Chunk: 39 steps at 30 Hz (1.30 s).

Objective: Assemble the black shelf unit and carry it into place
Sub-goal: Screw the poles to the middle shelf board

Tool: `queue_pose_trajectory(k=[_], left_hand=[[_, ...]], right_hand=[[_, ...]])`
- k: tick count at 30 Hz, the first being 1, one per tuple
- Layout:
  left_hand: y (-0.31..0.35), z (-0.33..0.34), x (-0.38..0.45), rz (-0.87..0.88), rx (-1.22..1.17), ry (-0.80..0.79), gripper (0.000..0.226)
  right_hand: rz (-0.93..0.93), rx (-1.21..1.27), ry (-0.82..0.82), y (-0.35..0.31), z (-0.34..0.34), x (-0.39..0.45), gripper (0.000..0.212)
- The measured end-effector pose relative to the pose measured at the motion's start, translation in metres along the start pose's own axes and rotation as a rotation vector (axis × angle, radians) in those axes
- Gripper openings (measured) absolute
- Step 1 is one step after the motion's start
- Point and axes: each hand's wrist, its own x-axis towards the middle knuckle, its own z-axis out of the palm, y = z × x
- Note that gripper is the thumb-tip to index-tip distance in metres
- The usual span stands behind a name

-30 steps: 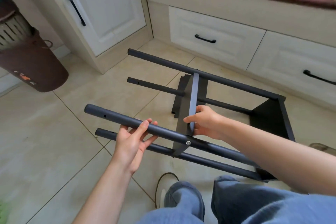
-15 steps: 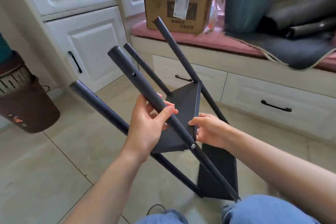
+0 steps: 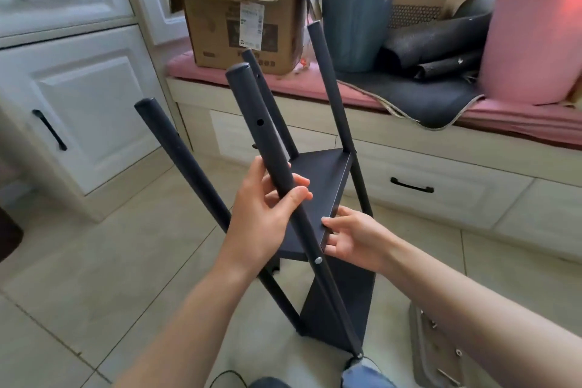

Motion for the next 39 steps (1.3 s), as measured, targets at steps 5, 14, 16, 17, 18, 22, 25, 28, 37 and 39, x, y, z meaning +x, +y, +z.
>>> queue_pose_trajectory(k=[5, 14, 16, 17, 18, 22, 25, 28, 37, 39], left_hand=[[0.002, 0.017, 0.010, 0.003, 0.013, -0.082, 0.026], [0.003, 0.026, 0.009, -0.002, 0.039, -0.222, 0.032], [0.004, 0.024, 0.007, -0.013, 0.069, -0.244, 0.033], [0.005, 0.023, 0.006, -0.018, 0.088, -0.252, 0.033], [0.005, 0.020, 0.005, -0.021, 0.104, -0.255, 0.034], [0.008, 0.004, -0.004, -0.018, 0.115, -0.230, 0.033], [0.010, -0.007, -0.012, -0.019, 0.137, -0.199, 0.032], [0.009, -0.015, -0.020, -0.021, 0.176, -0.183, 0.034], [0.002, -0.037, -0.032, 0.003, 0.231, -0.015, 0.040], [0.001, -0.040, -0.029, 0.000, 0.211, 0.063, 0.041]], right_hand=[[-0.012, -0.001, 0.025, -0.011, -0.012, -0.005, 0.042], [-0.033, 0.079, 0.001, -0.005, -0.032, -0.012, 0.044], [-0.043, 0.108, 0.003, -0.001, -0.032, -0.016, 0.043], [-0.047, 0.125, 0.011, 0.002, -0.031, -0.017, 0.043], [-0.050, 0.138, 0.021, 0.005, -0.031, -0.019, 0.042], [-0.012, 0.140, 0.110, 0.018, -0.029, -0.022, 0.029], [-0.012, 0.102, 0.195, 0.018, -0.032, -0.027, 0.023], [-0.025, 0.083, 0.255, 0.016, -0.036, -0.033, 0.027], [-0.025, 0.079, 0.261, 0.036, -0.012, -0.047, 0.019], [-0.026, 0.104, 0.247, 0.043, -0.006, -0.050, 0.018]])
